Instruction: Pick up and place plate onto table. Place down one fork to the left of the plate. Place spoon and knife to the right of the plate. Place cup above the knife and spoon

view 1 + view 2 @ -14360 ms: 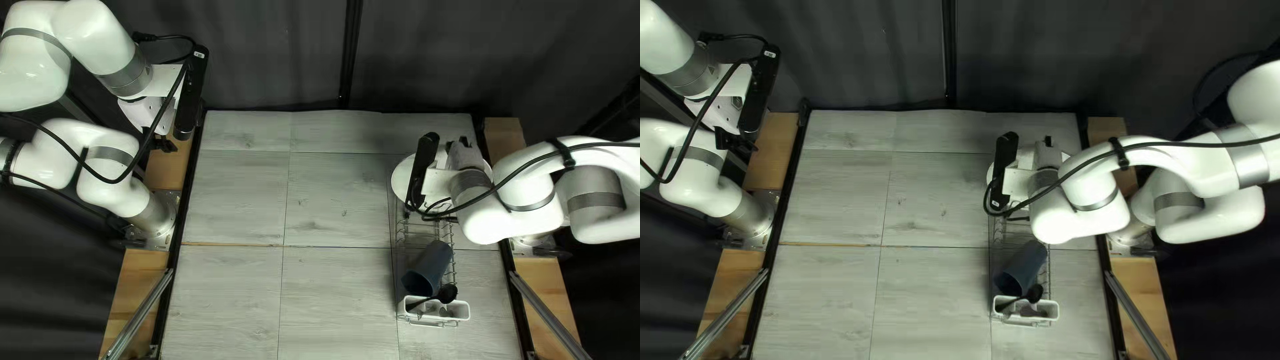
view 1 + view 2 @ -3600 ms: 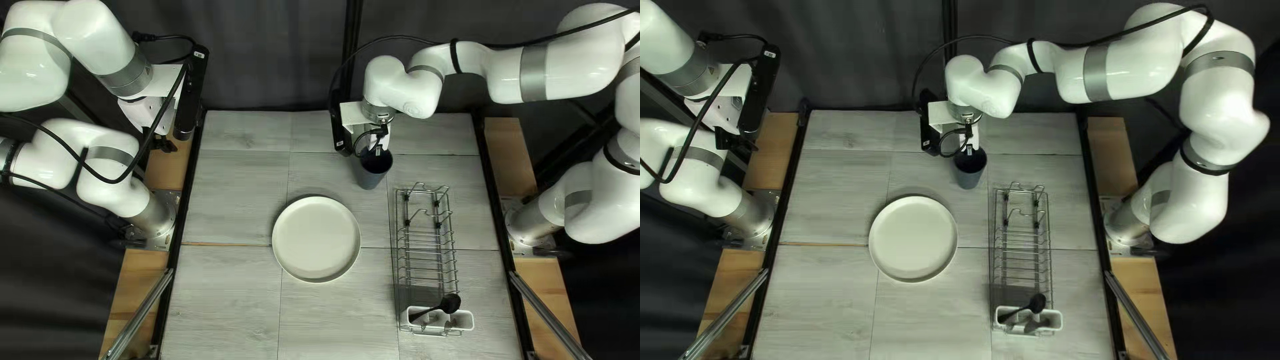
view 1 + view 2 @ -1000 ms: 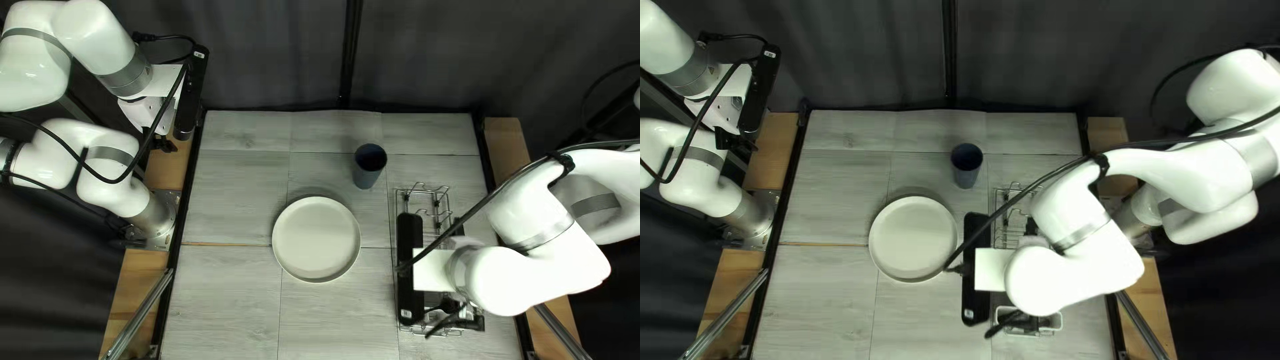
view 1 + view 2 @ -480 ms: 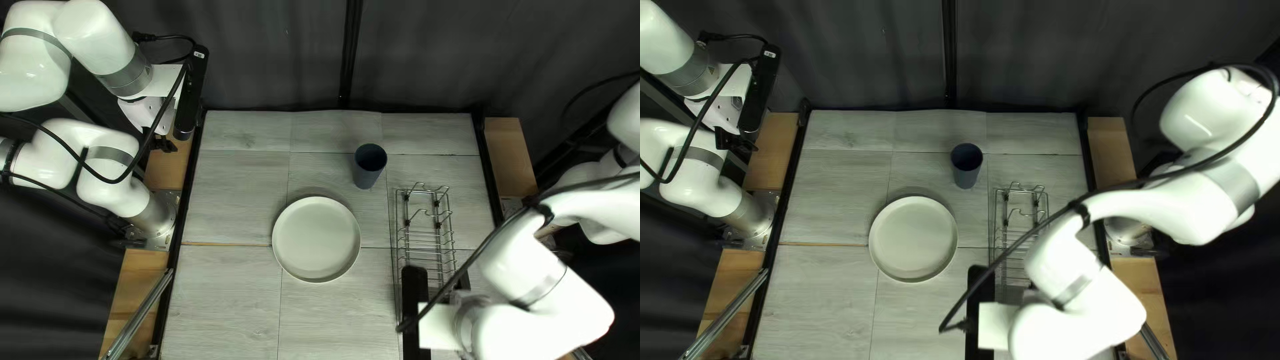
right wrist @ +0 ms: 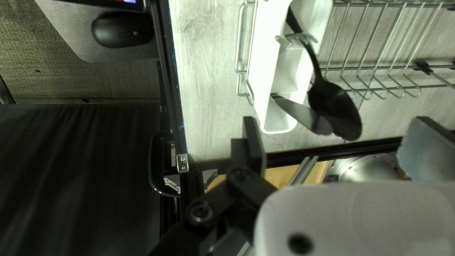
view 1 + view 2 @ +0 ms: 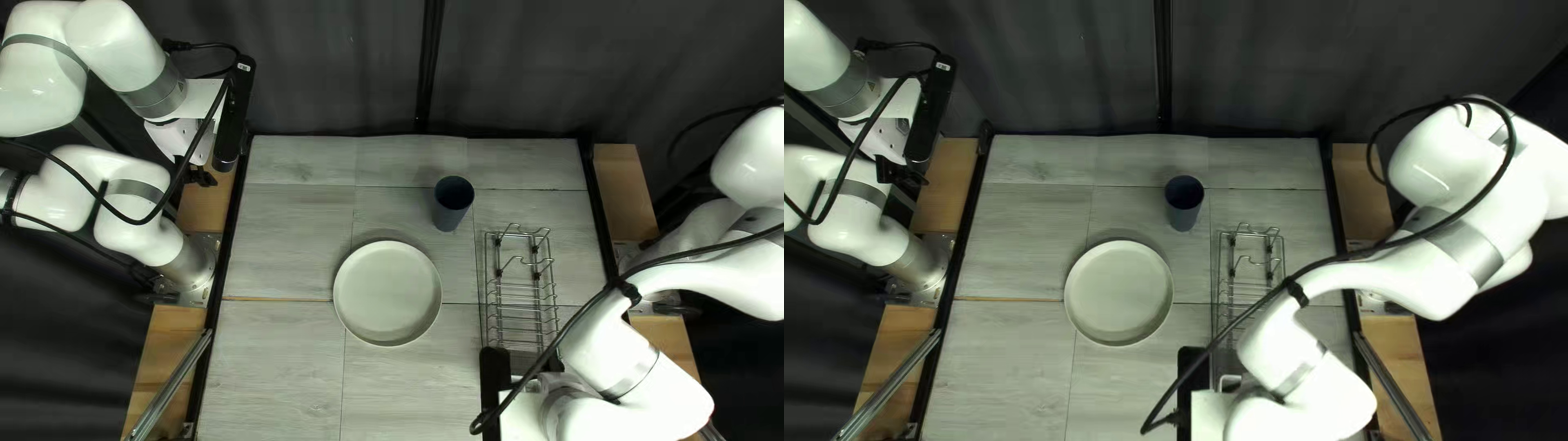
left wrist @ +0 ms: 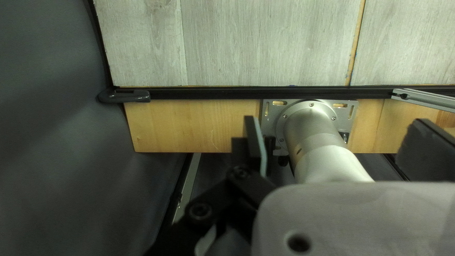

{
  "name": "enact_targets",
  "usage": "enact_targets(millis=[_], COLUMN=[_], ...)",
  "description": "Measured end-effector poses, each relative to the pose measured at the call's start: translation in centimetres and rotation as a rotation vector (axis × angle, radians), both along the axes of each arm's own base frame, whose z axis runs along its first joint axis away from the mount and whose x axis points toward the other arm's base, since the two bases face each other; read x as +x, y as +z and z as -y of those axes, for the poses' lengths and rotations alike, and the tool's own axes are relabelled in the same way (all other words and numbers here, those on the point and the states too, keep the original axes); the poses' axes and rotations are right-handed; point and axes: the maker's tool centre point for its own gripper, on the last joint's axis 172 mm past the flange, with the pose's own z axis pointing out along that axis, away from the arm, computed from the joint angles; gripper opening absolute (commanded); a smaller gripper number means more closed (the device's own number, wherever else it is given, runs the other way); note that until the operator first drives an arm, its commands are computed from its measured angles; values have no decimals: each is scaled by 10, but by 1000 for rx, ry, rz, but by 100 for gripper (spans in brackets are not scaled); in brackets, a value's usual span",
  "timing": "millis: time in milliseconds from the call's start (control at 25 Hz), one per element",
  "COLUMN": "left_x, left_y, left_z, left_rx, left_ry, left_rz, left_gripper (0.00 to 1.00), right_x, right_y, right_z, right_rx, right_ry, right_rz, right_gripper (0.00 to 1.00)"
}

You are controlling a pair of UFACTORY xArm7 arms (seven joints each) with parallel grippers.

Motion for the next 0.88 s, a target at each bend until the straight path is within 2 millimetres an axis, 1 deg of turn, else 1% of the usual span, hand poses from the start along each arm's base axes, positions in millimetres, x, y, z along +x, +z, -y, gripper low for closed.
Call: enact_targets(millis=[40,80,120,320,480,600,720,880], left_x=[0,0,0,0,0,0,0,0], left_y=[0,0,0,0,0,0,0,0], left_z=[0,0,0,0,0,0,0,0], left_rx=[0,0,0,0,0,0,0,0], left_ry=[0,0,0,0,0,0,0,0], left_rz=[0,0,0,0,0,0,0,0], left_gripper=[100,100,100,100,100,100,100,100], right_x=[-1,-2,-3,0,2,4,7,9], right_y=[-2,-4,-5,-3,8,26,51,82], right_z=[1,1,1,1,-2,-3,-4,2], right_rx=[2,4,7,16,14,3,-12,-36], right_ry=[2,4,7,12,15,14,11,4], right_rz=[0,0,1,4,11,17,21,17], right_gripper=[55,7,1,0,0,0,0,0])
